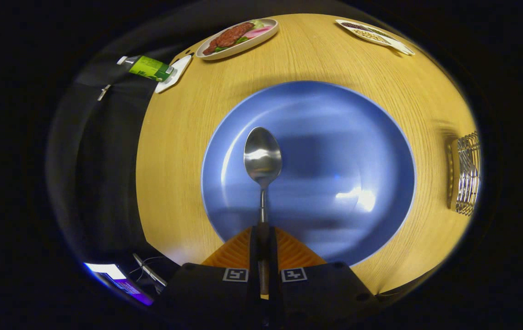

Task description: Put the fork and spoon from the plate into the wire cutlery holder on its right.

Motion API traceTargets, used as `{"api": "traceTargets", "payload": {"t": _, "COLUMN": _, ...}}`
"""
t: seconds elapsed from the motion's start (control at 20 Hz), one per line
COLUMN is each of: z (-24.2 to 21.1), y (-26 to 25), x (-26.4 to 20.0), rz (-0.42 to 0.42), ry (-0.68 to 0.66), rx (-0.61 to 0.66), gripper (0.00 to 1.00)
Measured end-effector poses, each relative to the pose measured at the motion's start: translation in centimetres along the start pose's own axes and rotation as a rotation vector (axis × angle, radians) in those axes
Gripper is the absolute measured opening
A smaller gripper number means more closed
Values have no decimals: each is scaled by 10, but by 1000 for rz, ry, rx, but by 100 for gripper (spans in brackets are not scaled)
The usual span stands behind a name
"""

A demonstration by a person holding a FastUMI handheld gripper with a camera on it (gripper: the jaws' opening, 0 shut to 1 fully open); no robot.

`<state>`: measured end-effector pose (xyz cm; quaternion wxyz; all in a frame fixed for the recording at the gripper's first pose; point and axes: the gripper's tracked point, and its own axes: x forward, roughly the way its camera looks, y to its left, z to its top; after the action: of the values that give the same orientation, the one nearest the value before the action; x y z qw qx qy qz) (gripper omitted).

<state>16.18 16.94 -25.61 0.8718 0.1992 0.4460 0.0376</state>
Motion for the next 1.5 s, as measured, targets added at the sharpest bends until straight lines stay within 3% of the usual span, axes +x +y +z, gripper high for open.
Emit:
{"api": "traceTargets", "payload": {"t": 0.3, "z": 4, "y": -8, "x": -19, "rz": 49, "ry": -23, "rx": -29, "gripper": 6}}
{"api": "traceTargets", "payload": {"t": 0.45, "z": 2, "y": -18, "x": -43, "rz": 34, "ry": -40, "rx": -94, "gripper": 6}}
{"api": "traceTargets", "payload": {"t": 0.65, "z": -3, "y": -30, "x": -89, "rz": 44, "ry": -53, "rx": -176, "gripper": 6}}
{"api": "traceTargets", "payload": {"t": 1.15, "z": -3, "y": -71, "x": -206, "rz": 70, "ry": -134, "rx": -161, "gripper": 6}}
{"api": "traceTargets", "payload": {"t": 1.5, "z": 9, "y": -143, "x": -263, "rz": -37, "ry": -28, "rx": -303, "gripper": 5}}
